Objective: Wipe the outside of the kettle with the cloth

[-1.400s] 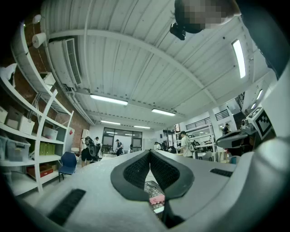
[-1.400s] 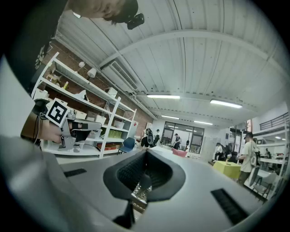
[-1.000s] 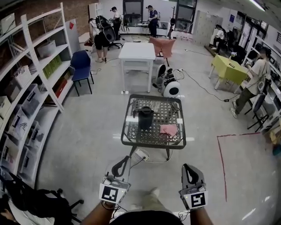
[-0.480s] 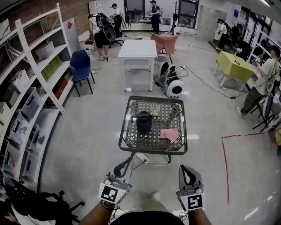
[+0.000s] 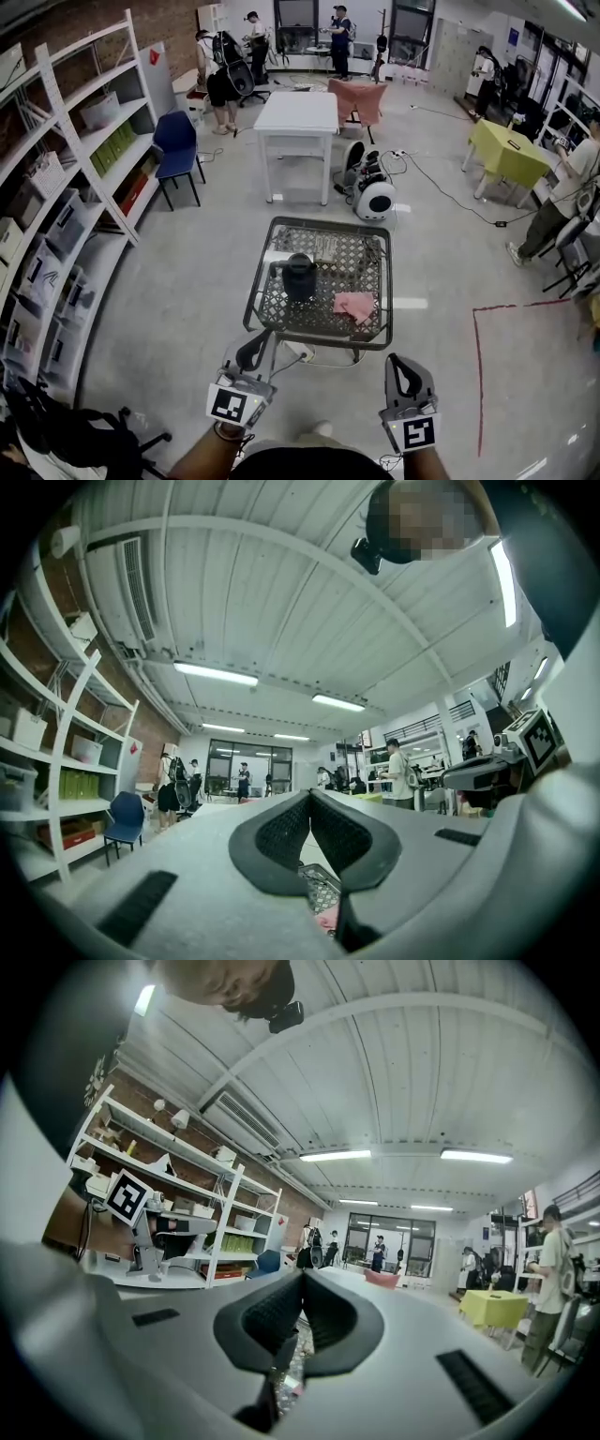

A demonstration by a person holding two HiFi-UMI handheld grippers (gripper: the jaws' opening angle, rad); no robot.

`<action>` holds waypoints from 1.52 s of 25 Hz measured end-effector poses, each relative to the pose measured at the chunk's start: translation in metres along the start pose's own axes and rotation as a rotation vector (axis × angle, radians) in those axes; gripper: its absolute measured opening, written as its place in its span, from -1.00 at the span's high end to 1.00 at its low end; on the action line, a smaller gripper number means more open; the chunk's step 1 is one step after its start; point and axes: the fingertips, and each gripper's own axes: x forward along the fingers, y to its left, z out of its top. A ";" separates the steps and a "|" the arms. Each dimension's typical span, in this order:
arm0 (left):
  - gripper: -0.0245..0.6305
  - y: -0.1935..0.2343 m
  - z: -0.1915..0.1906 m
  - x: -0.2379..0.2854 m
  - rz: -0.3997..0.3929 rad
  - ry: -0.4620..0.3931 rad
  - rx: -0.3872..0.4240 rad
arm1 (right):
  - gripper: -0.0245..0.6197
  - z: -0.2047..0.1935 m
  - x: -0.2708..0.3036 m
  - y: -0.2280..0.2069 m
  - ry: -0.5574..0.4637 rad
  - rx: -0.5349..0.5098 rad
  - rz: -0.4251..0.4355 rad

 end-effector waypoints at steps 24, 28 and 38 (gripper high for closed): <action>0.90 0.039 -0.026 0.060 0.021 0.075 0.077 | 0.90 -0.033 0.071 -0.052 0.022 0.171 -0.007; 0.90 0.063 -0.040 0.085 -0.001 0.087 0.047 | 0.90 -0.036 0.106 -0.052 0.019 0.149 -0.014; 0.90 0.136 -0.045 0.148 -0.024 0.077 0.015 | 0.90 -0.034 0.192 -0.056 0.038 0.146 -0.023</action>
